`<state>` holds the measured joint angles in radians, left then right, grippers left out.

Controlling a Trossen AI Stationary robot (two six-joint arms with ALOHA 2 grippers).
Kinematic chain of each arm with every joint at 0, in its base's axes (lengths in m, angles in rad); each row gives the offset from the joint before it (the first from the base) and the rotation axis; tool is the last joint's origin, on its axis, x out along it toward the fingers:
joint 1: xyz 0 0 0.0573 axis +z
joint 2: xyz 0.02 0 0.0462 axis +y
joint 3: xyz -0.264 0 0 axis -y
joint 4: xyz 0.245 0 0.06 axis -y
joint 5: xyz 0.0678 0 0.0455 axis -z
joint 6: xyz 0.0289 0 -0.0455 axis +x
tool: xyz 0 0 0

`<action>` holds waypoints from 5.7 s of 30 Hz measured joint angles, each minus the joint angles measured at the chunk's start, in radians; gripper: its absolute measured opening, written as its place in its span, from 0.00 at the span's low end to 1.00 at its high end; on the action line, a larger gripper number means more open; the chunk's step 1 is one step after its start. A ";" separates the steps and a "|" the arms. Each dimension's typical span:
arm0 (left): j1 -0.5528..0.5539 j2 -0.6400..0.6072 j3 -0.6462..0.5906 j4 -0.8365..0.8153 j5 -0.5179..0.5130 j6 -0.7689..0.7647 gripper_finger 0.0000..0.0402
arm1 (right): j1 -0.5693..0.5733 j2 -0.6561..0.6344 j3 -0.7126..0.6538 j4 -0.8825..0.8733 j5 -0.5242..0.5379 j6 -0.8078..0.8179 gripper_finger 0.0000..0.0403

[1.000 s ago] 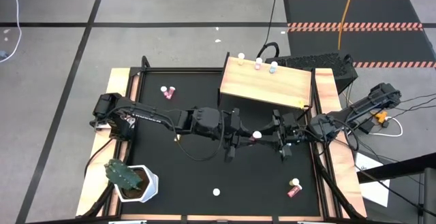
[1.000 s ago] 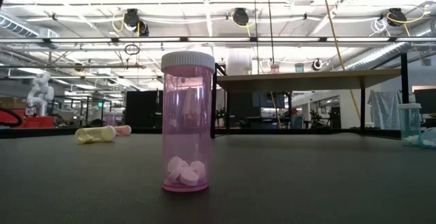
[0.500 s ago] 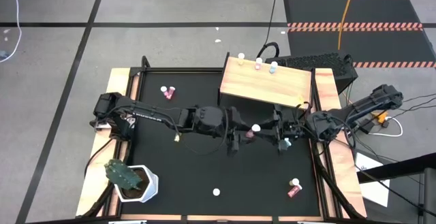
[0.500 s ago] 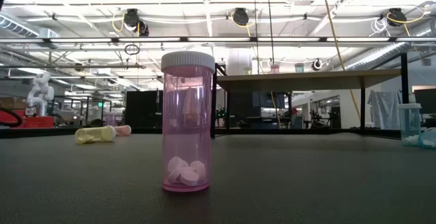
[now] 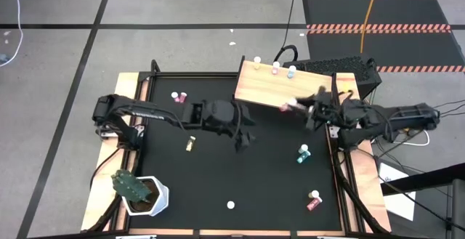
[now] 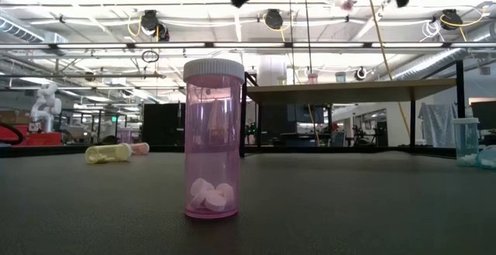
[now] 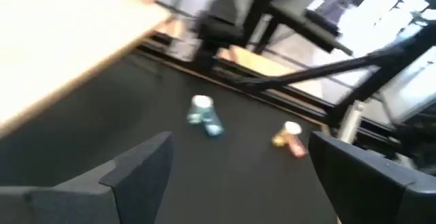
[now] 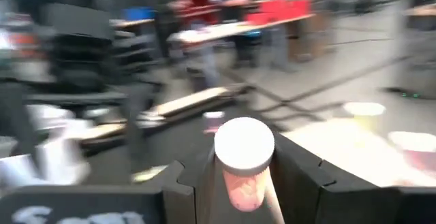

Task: Pick and place medicine bottles onto shelf by color
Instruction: Put the center orange pill bottle on the shelf, then put the left yellow pill bottle on the shelf aligned with the other yellow pill bottle

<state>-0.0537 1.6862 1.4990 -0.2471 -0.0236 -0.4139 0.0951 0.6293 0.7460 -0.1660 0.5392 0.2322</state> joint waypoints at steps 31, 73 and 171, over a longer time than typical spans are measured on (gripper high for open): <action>0.241 -0.071 0.000 -0.255 -0.038 0.230 0.70 | -0.976 0.103 -0.173 -0.031 -0.360 0.010 0.29; 0.324 -0.114 -0.002 -0.319 -0.039 0.327 0.70 | -0.981 0.030 -0.198 0.066 -0.352 -0.038 0.61; -0.090 -0.223 -0.580 -0.664 -0.056 -1.015 0.70 | 0.591 0.206 0.048 -0.152 0.043 0.620 0.58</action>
<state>-0.1437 1.4635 0.9193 -0.9112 -0.0796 -1.4292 0.6858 0.8356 0.7940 -0.3176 0.5819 0.8524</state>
